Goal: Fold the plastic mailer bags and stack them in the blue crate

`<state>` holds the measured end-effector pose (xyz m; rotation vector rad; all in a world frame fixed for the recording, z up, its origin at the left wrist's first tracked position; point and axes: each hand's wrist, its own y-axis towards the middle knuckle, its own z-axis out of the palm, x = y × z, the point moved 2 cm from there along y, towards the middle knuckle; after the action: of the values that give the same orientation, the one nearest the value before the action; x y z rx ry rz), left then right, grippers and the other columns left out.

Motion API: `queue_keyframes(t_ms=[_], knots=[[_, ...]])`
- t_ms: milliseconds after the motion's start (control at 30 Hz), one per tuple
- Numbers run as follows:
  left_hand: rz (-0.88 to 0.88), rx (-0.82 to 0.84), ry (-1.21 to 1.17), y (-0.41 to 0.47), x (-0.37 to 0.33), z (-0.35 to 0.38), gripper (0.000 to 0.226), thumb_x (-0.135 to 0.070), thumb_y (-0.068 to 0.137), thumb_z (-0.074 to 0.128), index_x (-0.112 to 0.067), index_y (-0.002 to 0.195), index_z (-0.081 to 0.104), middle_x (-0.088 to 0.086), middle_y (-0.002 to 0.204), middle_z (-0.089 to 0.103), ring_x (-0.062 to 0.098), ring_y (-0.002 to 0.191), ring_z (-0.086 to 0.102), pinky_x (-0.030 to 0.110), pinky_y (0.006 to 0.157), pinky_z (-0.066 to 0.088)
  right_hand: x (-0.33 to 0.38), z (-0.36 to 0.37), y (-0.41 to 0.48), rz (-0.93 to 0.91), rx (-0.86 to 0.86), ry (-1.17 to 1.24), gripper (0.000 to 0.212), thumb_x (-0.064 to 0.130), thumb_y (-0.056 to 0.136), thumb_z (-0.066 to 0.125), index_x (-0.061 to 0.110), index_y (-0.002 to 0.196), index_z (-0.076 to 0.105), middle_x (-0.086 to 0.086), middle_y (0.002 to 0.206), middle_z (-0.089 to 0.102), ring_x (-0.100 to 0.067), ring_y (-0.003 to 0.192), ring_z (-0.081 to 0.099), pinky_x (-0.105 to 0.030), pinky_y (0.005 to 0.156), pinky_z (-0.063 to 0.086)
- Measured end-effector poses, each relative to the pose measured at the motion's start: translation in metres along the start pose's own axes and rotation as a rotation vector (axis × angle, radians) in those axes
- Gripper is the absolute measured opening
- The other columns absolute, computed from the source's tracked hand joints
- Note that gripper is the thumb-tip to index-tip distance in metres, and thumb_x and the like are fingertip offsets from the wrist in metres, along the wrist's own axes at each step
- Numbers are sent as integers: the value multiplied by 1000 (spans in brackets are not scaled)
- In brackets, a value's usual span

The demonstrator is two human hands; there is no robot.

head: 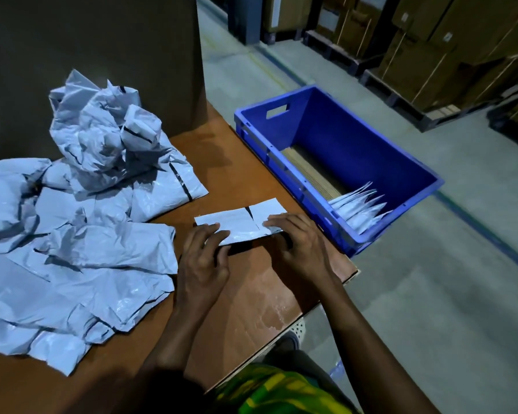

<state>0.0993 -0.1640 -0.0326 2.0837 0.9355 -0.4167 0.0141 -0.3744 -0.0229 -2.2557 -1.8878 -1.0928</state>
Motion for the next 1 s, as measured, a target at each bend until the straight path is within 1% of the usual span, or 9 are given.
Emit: queue_keyframes(t_ms=[100,267,367,533,633,733,800,867,1000], knots=[[17,-77,-10,20,-16,-12,24,1,89,77,-6,112,75,8,116,71,30,110,64,40,98,50,-2,-16,18,-77,-128,-46,27,7,96,72,23,117,77,8,114,74,-21,109,65,-43,83,51],[104,-164,-10,65,-48,-21,21,-1,89,76,-5,110,75,10,111,73,30,104,66,34,93,51,-5,-56,61,-195,-322,-2,24,-5,94,72,11,110,79,0,110,75,-26,102,64,-31,89,52],[171,-146,-26,99,-71,-5,21,-1,88,76,-5,108,74,9,107,72,29,100,65,27,91,46,-24,-84,85,-210,-396,2,20,-6,94,71,7,108,79,-4,108,75,-31,102,65,-34,92,52],[304,-16,12,163,-106,71,19,-13,86,78,-10,105,75,6,100,72,29,92,65,41,76,52,-101,-128,112,-147,-443,-78,17,-2,93,71,6,106,78,-7,106,75,-33,102,65,-30,91,48],[367,87,90,190,-120,130,17,-20,80,82,-13,94,73,3,86,70,31,81,63,39,70,48,-161,-142,121,-47,-337,-75,19,14,94,68,9,108,79,-7,105,74,-28,101,63,-30,87,49],[343,295,168,212,-129,179,20,-23,78,83,-14,88,69,6,81,67,34,78,64,38,65,47,-219,-140,133,53,-136,-113,27,-4,81,78,11,104,80,-7,98,74,-32,93,65,-36,79,50],[234,510,264,222,-134,205,19,-28,84,76,-15,96,68,7,93,69,35,91,65,40,71,48,-249,-134,142,68,12,-133,30,-7,74,80,10,98,81,-9,90,73,-35,85,67,-36,71,51],[147,698,383,228,-134,226,20,-31,88,67,-18,104,66,7,108,70,34,104,64,39,79,47,-268,-124,154,45,174,-159,27,-2,73,82,11,97,82,-11,88,73,-37,84,67,-39,70,55],[65,947,508,228,-129,264,32,-29,88,68,-12,115,65,15,123,65,37,115,62,38,89,47,-278,-94,171,138,589,-355,23,26,91,73,25,114,79,-13,111,69,-39,106,67,-42,82,53]])
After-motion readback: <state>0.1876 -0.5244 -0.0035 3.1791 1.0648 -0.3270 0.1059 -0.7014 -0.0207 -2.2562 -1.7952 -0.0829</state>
